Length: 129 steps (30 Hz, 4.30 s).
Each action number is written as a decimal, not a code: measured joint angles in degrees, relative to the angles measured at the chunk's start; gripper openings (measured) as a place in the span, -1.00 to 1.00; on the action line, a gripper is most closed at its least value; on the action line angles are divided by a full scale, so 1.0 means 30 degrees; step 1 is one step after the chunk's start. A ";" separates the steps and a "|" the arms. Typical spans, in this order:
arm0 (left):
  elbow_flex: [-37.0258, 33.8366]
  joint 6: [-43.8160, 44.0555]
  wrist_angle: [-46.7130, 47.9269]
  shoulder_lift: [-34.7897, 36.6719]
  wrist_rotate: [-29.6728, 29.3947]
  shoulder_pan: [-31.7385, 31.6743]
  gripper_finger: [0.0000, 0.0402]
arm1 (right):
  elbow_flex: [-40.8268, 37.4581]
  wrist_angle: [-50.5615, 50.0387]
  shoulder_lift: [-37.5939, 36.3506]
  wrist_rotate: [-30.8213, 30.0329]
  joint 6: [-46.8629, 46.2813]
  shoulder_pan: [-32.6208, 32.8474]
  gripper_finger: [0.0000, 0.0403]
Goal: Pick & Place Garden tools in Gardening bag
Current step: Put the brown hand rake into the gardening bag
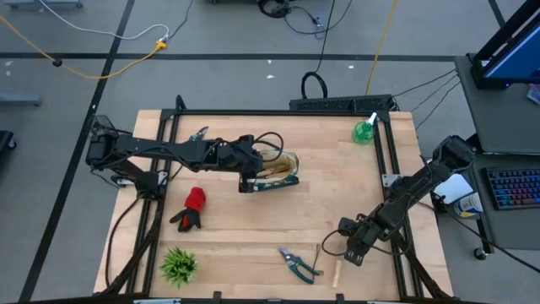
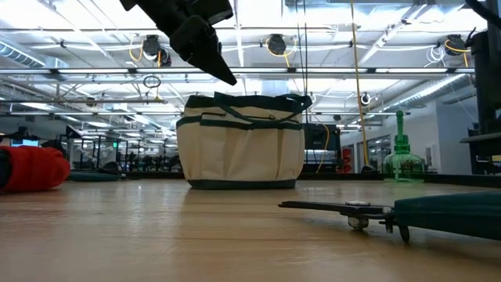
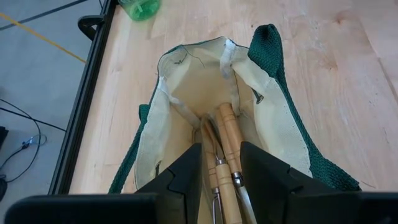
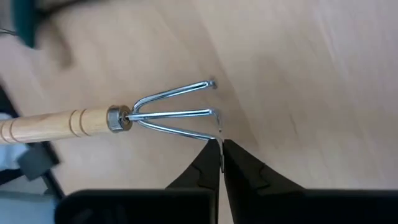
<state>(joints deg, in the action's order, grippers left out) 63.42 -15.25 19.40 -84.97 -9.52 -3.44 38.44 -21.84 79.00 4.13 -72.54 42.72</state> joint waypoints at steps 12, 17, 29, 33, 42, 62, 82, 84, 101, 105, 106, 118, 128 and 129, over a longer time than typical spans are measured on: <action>0.0000 0.0029 -0.0001 0.0000 0.0000 0.0000 -0.43 | 0.0022 0.2053 -0.0126 -0.0891 0.7215 -0.4483 -0.98; 0.0000 0.0197 0.0006 0.0000 0.0000 0.0000 -0.43 | 0.0022 0.2379 -0.0435 -0.1433 0.9440 -0.6719 -0.98; -0.0007 0.0366 0.0013 0.0000 0.0000 0.0000 -0.43 | 0.0022 0.3651 -0.0590 -0.1386 1.3451 -1.0857 -0.98; -0.0007 0.0401 0.0013 0.0000 0.0000 0.0000 -0.43 | 0.0022 0.4706 -0.0590 -0.1379 1.4174 -1.1746 -0.98; -0.0007 0.4873 -0.0706 0.0000 -0.0007 0.0000 -0.43 | 0.0022 0.8272 -0.0590 -0.1459 1.5811 -1.3457 -0.98; -0.0015 0.7067 -0.2347 0.0000 0.0016 0.0160 -0.43 | 0.0153 1.4432 -0.2062 -0.1945 2.0089 -1.4316 -0.98; -0.0015 0.8242 -0.4136 0.0000 -0.0941 -0.0241 -0.43 | 0.0153 1.5364 -0.1305 -0.4942 2.0442 -1.7236 -0.98; -0.0015 0.9006 -0.4161 0.0000 -0.0715 -0.0470 -0.43 | 0.0153 1.5912 -0.0881 -0.4942 2.1029 -1.7236 -0.98; 0.0000 1.0252 -0.3985 -0.0887 0.1842 -0.1439 -0.43 | 0.0153 2.0332 0.0160 -0.6989 2.4789 -1.7215 -0.99; 0.0000 0.9876 -0.4117 -0.1112 0.1883 -0.1457 -0.43 | 0.0153 2.0299 0.0166 -0.6989 2.4809 -1.7215 -0.99; 0.0000 0.9689 -0.4194 -0.1098 0.1885 -0.1457 -0.43 | 0.0153 2.0341 0.0159 -0.6997 2.4809 -1.7215 -0.99; 0.0000 0.9486 -0.4854 -0.1086 0.1803 -0.1677 -0.42 | 0.0153 2.2058 0.0146 -0.6887 2.5158 -1.7215 -0.99; 0.0000 0.7968 -0.5217 -0.1086 0.1481 -0.1766 -0.51 | 0.0153 2.2734 0.0146 -0.6821 2.5494 -1.7215 -0.98; 0.0000 0.7958 -0.5166 -0.1086 0.1426 -0.1777 -0.56 | 0.0153 2.2756 0.0141 -0.6817 2.5494 -1.7207 -0.98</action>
<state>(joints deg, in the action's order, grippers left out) 63.42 8.63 3.90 -88.23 -5.24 -8.77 38.89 46.43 79.43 -16.32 3.95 -8.91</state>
